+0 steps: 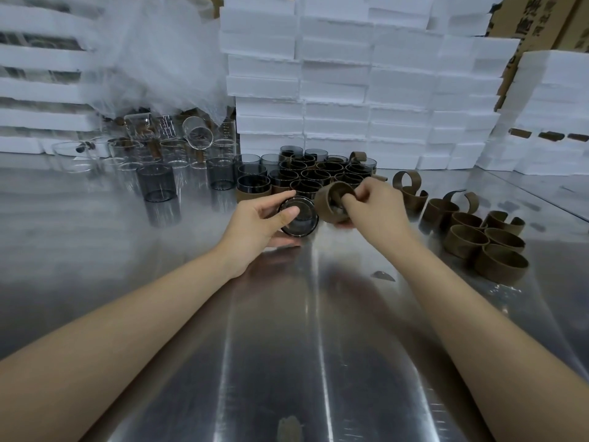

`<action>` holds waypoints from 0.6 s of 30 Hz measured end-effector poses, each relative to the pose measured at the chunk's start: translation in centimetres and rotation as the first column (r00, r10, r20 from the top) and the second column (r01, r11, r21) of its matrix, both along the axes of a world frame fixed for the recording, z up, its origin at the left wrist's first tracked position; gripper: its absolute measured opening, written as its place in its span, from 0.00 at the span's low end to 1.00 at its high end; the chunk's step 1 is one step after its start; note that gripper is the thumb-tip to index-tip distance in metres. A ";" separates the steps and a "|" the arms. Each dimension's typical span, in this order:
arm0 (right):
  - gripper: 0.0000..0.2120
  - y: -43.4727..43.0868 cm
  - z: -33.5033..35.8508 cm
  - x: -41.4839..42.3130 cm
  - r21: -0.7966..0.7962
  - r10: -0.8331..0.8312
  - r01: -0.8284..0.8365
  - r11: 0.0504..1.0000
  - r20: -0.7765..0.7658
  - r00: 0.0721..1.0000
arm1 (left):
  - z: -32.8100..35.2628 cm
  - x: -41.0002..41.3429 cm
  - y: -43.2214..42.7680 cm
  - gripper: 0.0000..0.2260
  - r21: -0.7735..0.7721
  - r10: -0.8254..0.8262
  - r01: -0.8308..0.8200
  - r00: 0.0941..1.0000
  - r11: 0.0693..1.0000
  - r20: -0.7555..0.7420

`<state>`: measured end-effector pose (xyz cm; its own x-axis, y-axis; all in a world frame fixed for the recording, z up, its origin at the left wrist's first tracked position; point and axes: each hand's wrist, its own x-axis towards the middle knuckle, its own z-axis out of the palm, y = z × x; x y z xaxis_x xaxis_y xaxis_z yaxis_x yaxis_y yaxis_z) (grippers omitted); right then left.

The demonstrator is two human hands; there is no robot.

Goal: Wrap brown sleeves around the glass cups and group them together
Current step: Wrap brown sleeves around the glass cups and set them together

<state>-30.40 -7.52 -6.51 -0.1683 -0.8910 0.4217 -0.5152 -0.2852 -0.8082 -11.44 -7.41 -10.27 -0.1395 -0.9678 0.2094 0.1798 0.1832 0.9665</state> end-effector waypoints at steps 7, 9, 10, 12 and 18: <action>0.21 0.5 -0.9 1.4 -0.206 0.061 -0.121 0.971 -0.275 0.959 | 0.6 -0.4 0.5 0.14 -0.013 -0.010 0.011 0.998 1.000 0.066; 0.23 0.5 -1.5 1.9 -0.247 0.081 -0.167 0.955 -0.328 0.941 | 0.4 -0.5 0.6 0.24 -0.072 -0.012 0.021 0.991 0.997 0.131; 0.24 0.5 -1.7 2.1 -0.237 0.089 -0.174 0.956 -0.329 0.940 | 0.3 -0.5 0.6 0.29 -0.107 0.007 0.013 0.984 0.994 0.180; 0.23 0.3 -2.3 2.4 -0.187 0.093 -0.155 0.970 -0.303 0.948 | 0.2 -0.2 0.7 0.36 -0.176 0.048 0.004 0.956 0.984 0.289; 0.17 0.2 -2.4 2.2 -0.128 0.105 -0.134 0.983 -0.214 0.971 | 0.5 0.4 0.7 0.37 -0.266 0.139 0.012 0.829 0.964 0.542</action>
